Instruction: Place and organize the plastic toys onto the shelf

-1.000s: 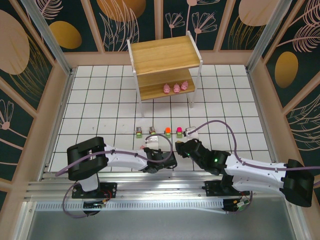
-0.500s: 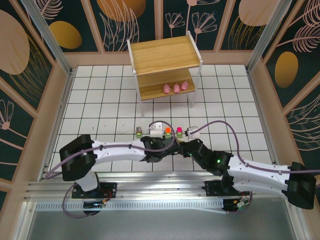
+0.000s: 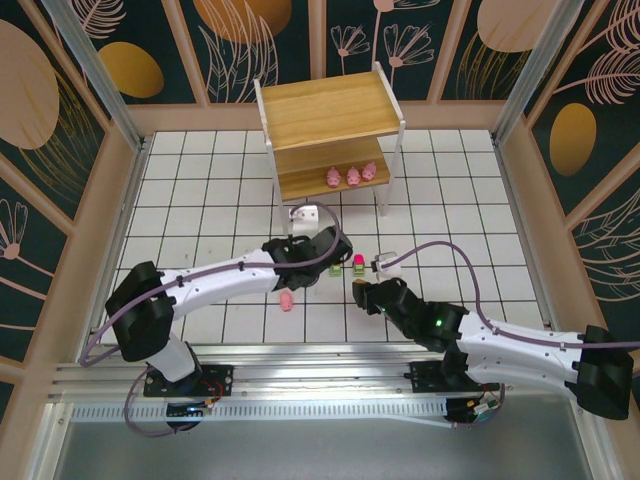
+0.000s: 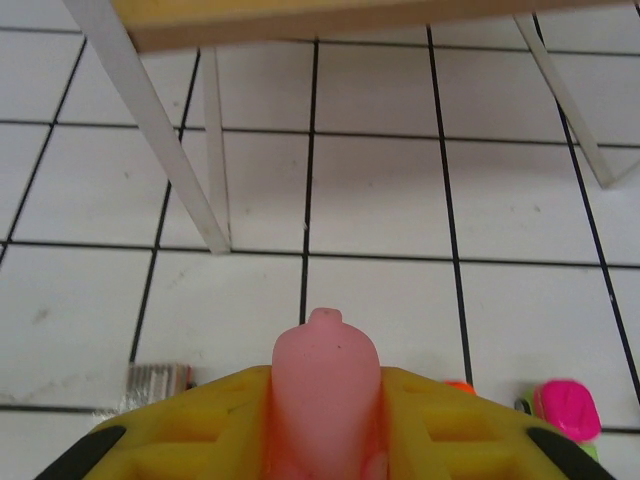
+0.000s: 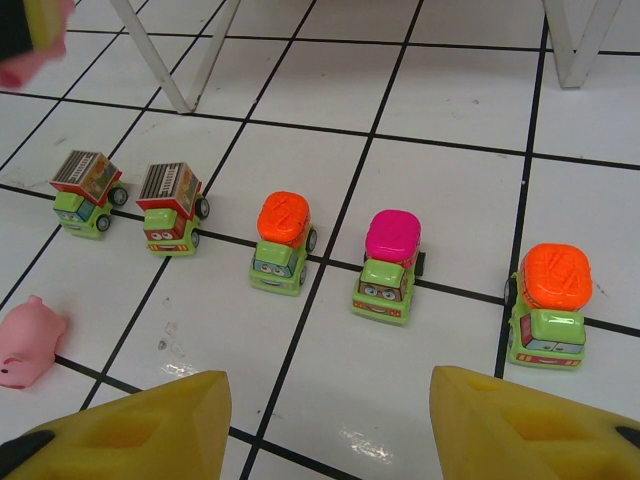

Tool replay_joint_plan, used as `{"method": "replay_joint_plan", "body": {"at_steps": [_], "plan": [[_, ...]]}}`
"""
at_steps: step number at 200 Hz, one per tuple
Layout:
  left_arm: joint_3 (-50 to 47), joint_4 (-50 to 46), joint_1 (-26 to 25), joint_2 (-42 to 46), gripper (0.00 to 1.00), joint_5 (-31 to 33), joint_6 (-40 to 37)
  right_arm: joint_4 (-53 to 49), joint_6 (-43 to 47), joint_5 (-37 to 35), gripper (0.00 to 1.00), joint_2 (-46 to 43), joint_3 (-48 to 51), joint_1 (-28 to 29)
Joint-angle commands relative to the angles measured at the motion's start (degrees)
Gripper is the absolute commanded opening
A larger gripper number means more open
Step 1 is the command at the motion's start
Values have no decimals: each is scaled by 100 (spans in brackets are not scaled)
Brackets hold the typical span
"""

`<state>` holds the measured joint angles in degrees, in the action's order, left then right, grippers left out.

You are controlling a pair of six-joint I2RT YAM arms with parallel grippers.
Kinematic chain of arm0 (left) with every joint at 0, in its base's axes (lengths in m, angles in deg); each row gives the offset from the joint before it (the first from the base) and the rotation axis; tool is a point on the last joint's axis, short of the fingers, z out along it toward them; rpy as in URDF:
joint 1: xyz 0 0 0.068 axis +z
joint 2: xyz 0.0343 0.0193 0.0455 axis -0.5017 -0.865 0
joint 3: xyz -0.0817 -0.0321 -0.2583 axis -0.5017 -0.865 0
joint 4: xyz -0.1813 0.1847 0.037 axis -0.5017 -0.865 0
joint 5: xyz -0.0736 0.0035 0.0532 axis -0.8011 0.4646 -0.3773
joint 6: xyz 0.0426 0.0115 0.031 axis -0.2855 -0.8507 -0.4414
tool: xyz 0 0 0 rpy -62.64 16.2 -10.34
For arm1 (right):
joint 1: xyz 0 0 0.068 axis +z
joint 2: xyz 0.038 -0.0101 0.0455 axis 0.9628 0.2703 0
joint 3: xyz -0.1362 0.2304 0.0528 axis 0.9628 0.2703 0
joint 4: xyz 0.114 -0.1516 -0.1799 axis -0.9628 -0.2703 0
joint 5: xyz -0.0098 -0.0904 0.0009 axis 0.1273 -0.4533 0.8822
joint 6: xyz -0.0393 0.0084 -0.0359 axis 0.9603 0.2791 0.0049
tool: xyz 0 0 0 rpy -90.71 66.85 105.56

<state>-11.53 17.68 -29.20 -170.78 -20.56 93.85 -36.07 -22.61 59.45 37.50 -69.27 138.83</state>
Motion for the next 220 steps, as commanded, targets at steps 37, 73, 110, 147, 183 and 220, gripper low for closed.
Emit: {"method": "replay_joint_plan", "body": {"at_steps": [37, 73, 110, 147, 183, 220], "plan": [[742, 281, 422, -159, 30, -148, -956, 66, -83, -180, 55, -177, 151, 44], [1140, 413, 639, -427, 30, -288, -1233, 86, -67, -172, 55, -288, 190, 44], [1585, 503, 871, -809, 30, -435, -1480, 142, -14, -202, 55, -391, 255, 167], [1956, 563, 1069, -1131, 30, -598, -1636, 194, 30, -198, 56, -349, 258, 236], [2215, 589, 1204, -1395, 30, -659, -1728, 250, 65, -211, 58, -173, 207, 321], [2403, 626, 1305, -1569, 30, -747, -1774, 253, 66, -289, 58, -166, 213, 395]]}}
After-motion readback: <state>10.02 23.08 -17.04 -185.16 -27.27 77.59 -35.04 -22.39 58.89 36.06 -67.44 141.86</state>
